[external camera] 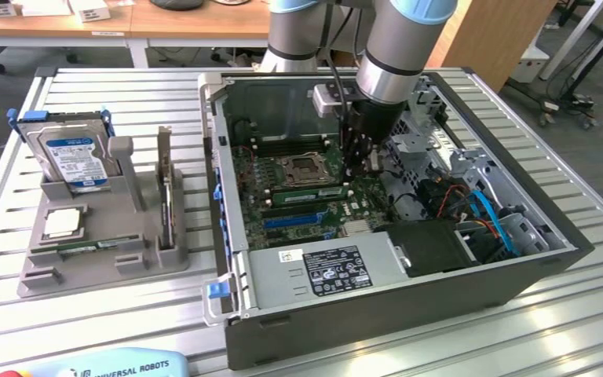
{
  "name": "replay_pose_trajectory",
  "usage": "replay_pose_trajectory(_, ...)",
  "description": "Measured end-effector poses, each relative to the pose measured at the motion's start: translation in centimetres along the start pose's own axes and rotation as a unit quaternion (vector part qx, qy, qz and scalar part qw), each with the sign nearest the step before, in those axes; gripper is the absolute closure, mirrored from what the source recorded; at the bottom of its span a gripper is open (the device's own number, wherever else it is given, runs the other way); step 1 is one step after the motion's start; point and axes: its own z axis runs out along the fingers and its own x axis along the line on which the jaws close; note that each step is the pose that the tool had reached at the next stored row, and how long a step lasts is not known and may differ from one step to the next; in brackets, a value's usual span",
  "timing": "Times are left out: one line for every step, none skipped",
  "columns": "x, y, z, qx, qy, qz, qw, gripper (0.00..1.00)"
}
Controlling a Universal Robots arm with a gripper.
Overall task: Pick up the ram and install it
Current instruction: 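Press down the ram until it locks into place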
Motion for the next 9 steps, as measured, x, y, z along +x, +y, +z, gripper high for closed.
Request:
replay_pose_trajectory(0.0,0.0,0.0,0.0,0.0,0.0,1.0,0.9)
replay_pose_trajectory(0.0,0.0,0.0,0.0,0.0,0.0,1.0,0.9)
replay_pose_trajectory(0.0,0.0,0.0,0.0,0.0,0.0,1.0,0.9)
replay_pose_trajectory(0.0,0.0,0.0,0.0,0.0,0.0,1.0,0.9)
replay_pose_trajectory(0.0,0.0,0.0,0.0,0.0,0.0,1.0,0.9)
replay_pose_trajectory(0.0,0.0,0.0,0.0,0.0,0.0,1.0,0.9)
replay_pose_trajectory(0.0,0.0,0.0,0.0,0.0,0.0,1.0,0.9)
replay_pose_trajectory(0.0,0.0,0.0,0.0,0.0,0.0,1.0,0.9)
replay_pose_trajectory(0.0,0.0,0.0,0.0,0.0,0.0,1.0,0.9)
